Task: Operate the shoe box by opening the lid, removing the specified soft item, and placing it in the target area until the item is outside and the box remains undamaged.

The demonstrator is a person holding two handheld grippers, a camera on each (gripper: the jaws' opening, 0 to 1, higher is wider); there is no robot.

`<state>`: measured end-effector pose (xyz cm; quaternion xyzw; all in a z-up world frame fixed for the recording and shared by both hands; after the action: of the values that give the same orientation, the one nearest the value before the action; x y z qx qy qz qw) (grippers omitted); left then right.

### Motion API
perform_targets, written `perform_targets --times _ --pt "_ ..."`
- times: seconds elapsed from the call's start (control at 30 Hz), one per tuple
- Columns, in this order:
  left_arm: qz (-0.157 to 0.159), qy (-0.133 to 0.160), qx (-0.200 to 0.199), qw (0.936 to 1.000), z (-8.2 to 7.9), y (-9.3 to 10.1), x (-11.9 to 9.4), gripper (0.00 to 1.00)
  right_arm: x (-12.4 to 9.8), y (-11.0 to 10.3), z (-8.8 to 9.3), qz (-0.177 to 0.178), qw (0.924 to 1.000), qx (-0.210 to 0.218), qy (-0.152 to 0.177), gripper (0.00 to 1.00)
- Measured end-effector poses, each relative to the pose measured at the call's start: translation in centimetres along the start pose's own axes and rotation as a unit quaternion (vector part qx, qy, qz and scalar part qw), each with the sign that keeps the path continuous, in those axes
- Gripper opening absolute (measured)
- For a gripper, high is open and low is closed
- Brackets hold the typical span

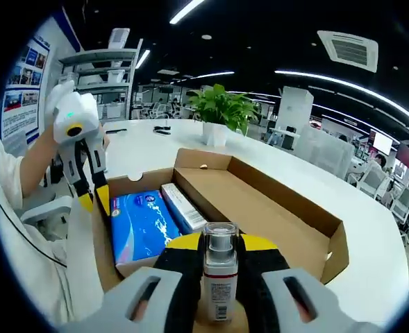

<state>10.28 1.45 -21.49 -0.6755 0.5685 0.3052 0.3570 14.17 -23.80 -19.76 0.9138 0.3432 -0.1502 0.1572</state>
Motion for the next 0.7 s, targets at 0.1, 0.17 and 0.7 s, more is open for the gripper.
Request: perform_targets --times 0.1,0.17,0.7 --pt "0.002 0.002 0.0 1.0 0.0 0.0 0.0 0.06 -0.2 -0.3 0.1 0.022 0.9997 -0.011 0.004 0.18" --pt "0.006 0.005 0.0 1.0 0.1 -0.1 -0.1 0.06 -0.3 -0.1 0.0 0.057 0.9977 -0.027 0.024 0.18" --pt "0.016 0.01 0.01 0.9998 0.1 -0.1 0.0 0.04 -1.9 -0.4 -0.2 0.117 0.9871 0.034 0.104 0.18"
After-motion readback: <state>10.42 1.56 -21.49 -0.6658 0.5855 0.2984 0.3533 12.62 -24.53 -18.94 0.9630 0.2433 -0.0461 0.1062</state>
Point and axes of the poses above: the point that each gripper's makers call its tool centre point, and the gripper's own axes: x roughly forward along the fingers, y roughly to its right, z roughly out of its underside, the point moved 10 cm from there along -x, roughly backward along the fingers
